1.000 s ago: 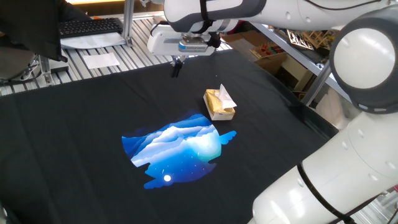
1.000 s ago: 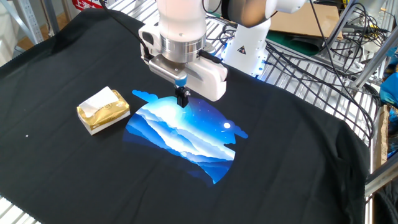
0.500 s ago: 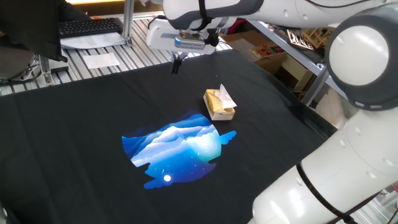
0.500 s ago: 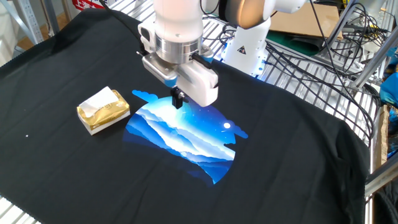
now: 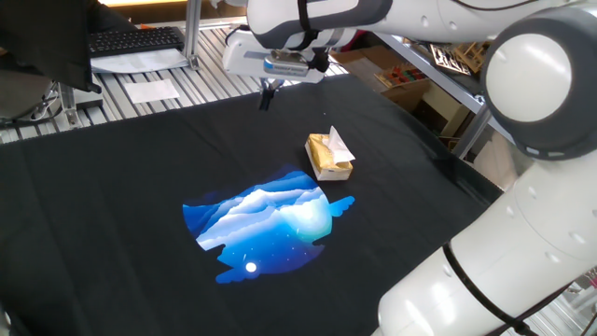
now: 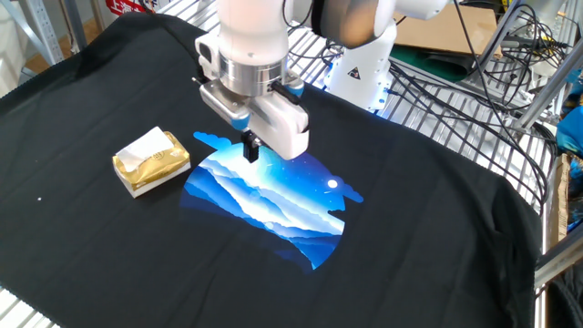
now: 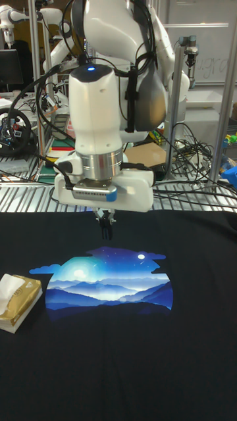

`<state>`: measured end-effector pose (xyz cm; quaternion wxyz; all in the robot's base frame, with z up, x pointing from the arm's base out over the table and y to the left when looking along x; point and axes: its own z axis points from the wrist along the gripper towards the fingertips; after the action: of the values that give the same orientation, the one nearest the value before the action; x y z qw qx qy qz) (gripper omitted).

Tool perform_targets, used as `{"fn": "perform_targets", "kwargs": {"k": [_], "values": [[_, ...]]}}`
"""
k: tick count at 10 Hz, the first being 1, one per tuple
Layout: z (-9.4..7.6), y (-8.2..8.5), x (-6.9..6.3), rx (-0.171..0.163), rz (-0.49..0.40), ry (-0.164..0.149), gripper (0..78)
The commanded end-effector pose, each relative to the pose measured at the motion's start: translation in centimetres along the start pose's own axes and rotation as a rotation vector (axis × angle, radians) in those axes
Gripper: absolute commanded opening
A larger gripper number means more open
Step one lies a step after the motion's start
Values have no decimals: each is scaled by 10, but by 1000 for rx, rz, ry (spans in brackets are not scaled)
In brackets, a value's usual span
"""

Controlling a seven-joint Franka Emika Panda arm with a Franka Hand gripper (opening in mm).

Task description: Pull out a napkin

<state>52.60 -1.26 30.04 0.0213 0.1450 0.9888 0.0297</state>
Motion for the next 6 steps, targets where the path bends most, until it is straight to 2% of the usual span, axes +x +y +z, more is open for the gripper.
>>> {"fn": "perform_targets", "kwargs": {"k": [1, 2, 5, 6], "values": [[-8, -4, -20, 5, -32, -1, 0], [-9, -6, -24, 5, -40, 1, 0], [-9, -37, -49, 5, -117, 5, 0], [-9, -37, -49, 5, -117, 5, 0]]}}
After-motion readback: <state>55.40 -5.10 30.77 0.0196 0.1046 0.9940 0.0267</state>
